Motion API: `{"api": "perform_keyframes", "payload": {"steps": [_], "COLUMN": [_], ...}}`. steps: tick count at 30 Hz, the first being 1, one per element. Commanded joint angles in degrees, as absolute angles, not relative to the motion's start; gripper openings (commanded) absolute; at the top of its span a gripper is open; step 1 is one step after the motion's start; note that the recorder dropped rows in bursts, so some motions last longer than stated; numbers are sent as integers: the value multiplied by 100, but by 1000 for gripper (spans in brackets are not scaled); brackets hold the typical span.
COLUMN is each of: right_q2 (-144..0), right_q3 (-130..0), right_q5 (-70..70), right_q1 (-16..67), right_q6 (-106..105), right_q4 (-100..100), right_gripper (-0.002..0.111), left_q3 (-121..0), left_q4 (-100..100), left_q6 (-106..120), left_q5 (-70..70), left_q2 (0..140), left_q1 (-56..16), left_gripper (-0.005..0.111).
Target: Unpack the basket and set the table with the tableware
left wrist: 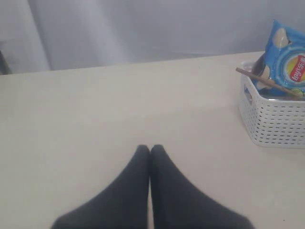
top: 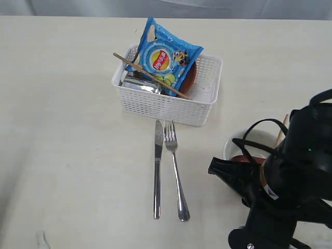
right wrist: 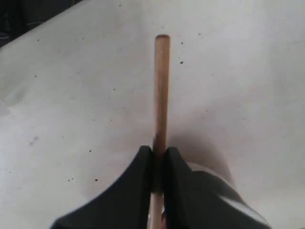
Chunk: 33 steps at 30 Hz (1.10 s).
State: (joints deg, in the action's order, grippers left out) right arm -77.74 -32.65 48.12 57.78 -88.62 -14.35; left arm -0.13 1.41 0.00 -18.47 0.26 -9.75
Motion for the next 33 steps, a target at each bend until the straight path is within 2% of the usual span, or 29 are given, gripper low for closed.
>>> {"api": "perform_keyframes", "payload": {"steps": [1, 21, 33], "right_q2": [-7736, -7736, -7736], "right_q3": [-3238, -3238, -3238], "right_q5": [4795, 4549, 4272], "right_q1": [5744, 5744, 5702], "right_q6": [-8915, -8451, -8376], "right_q4": [-1395, -1393, -727], "right_gripper": [0, 0, 0], "left_q3": [0, 0, 0], "left_q4": [120, 120, 120], "left_q6": [0, 0, 0], "left_q5": [-1833, -1833, -1833], "left_q2": [0, 0, 0], "left_q1": [-991, -991, -991], "left_gripper": [0, 0, 0]}}
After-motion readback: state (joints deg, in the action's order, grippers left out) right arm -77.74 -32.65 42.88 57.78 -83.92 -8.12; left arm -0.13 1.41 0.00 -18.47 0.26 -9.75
